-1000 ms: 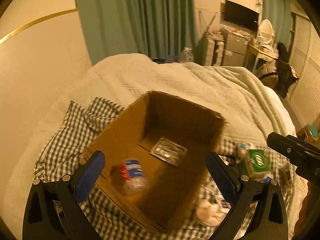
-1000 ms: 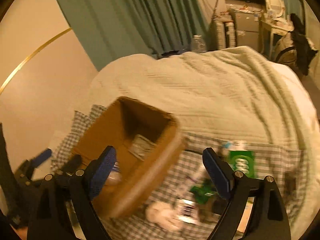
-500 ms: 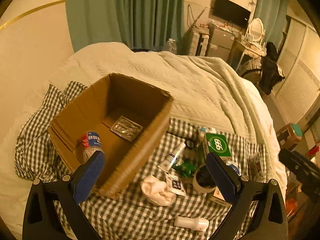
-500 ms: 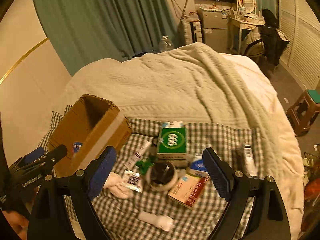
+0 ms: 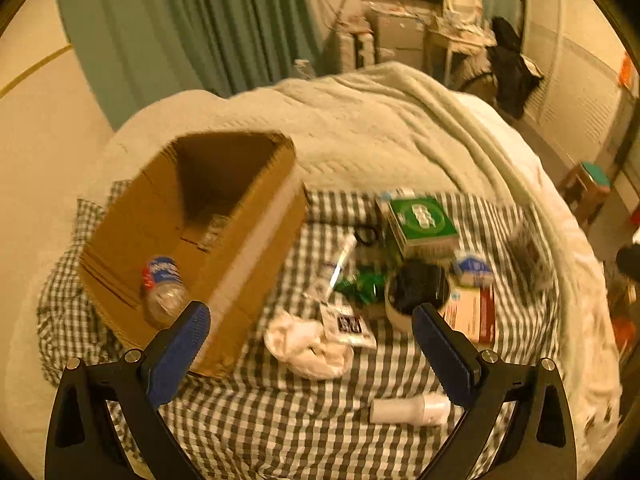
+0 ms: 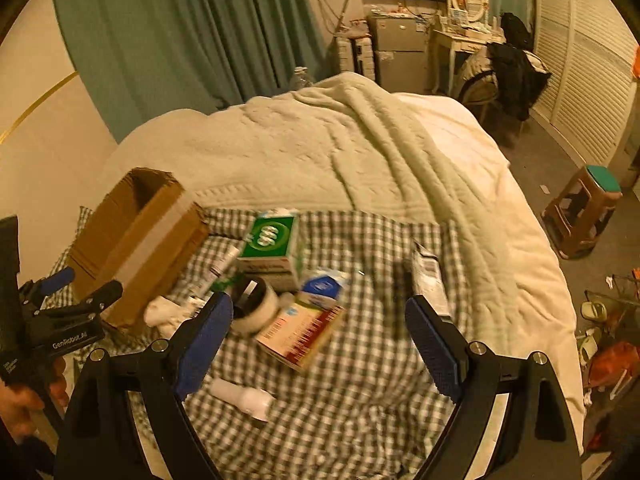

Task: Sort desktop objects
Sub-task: 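Grasp the white cloth with the left gripper while the right grasps the tape roll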

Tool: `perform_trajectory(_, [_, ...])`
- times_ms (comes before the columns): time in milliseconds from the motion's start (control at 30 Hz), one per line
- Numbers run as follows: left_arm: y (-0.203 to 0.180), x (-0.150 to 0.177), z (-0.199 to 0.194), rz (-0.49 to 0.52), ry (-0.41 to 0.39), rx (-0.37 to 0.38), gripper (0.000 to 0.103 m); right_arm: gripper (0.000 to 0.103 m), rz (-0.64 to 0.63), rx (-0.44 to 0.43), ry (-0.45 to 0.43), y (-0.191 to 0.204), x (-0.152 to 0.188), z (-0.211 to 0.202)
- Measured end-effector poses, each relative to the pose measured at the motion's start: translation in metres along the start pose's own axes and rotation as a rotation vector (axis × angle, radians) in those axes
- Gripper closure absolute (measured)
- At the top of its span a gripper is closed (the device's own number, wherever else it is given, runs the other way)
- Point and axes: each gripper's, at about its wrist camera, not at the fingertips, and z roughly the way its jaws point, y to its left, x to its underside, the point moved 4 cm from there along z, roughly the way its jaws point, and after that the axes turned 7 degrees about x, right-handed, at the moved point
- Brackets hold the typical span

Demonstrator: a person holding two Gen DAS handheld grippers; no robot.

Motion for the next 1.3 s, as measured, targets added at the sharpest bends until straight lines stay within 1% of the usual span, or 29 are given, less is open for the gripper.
perform_trajectory(100, [-0.005,0.018,0.02,0.04,0.017,0.014,0.0,0.015,-0.005,0.003,0.012,-0.009,0.014,0.008])
perform_trajectory(200, [-0.004,0.037,0.037,0.07,-0.006,0.01,0.0,0.015,-0.041,-0.009,0.013,-0.004,0.028,0.021])
perform_trajectory(333, [-0.001,0.06,0.055,0.111,-0.055,0.014,0.0,0.015,-0.08,-0.072,0.017,0.016,0.044,0.043])
perform_trajectory(433, [0.005,0.079,0.069,0.131,-0.061,0.022,0.0,0.015,-0.108,-0.116,0.03,0.036,0.054,0.063])
perform_trajectory(533, [0.014,0.089,0.086,0.106,-0.048,0.03,0.0,0.015,-0.16,-0.132,0.038,0.058,0.059,0.083])
perform_trajectory(667, [0.021,0.093,0.102,0.084,-0.056,0.048,0.0,0.015,-0.213,-0.146,0.042,0.087,0.052,0.106])
perform_trajectory(767, [0.026,0.09,0.112,0.071,-0.069,0.046,0.0,0.015,-0.223,-0.154,0.047,0.1,0.044,0.12])
perform_trajectory(900, [0.034,0.089,0.128,0.017,-0.054,0.064,0.0,0.015,-0.243,-0.152,0.05,0.112,0.035,0.141])
perform_trajectory(967, [0.033,0.09,0.133,0.016,-0.043,0.092,0.0,0.015,-0.255,-0.149,0.055,0.117,0.031,0.151])
perform_trajectory(1033, [0.03,0.091,0.135,0.031,-0.043,0.088,0.0,0.015,-0.248,-0.157,0.043,0.121,0.028,0.159])
perform_trajectory(1100, [0.029,0.09,0.135,0.034,-0.048,0.11,0.0,0.015,-0.255,-0.167,0.042,0.126,0.025,0.165])
perform_trajectory(1133, [0.029,0.089,0.135,0.034,-0.046,0.121,0.004,0.015,-0.261,-0.174,0.039,0.13,0.024,0.168])
perform_trajectory(1167, [0.03,0.088,0.136,0.027,-0.047,0.122,0.004,0.016,-0.267,-0.179,0.039,0.133,0.023,0.17])
perform_trajectory(1200, [0.033,0.087,0.136,0.009,-0.042,0.137,0.007,0.019,-0.271,-0.184,0.037,0.135,0.023,0.172])
perform_trajectory(1233, [0.034,0.085,0.137,-0.001,-0.038,0.153,0.015,0.022,-0.279,-0.193,0.039,0.139,0.024,0.175])
perform_trajectory(1300, [0.036,0.083,0.137,-0.015,-0.034,0.164,0.024,0.033,-0.291,-0.195,0.038,0.143,0.025,0.179])
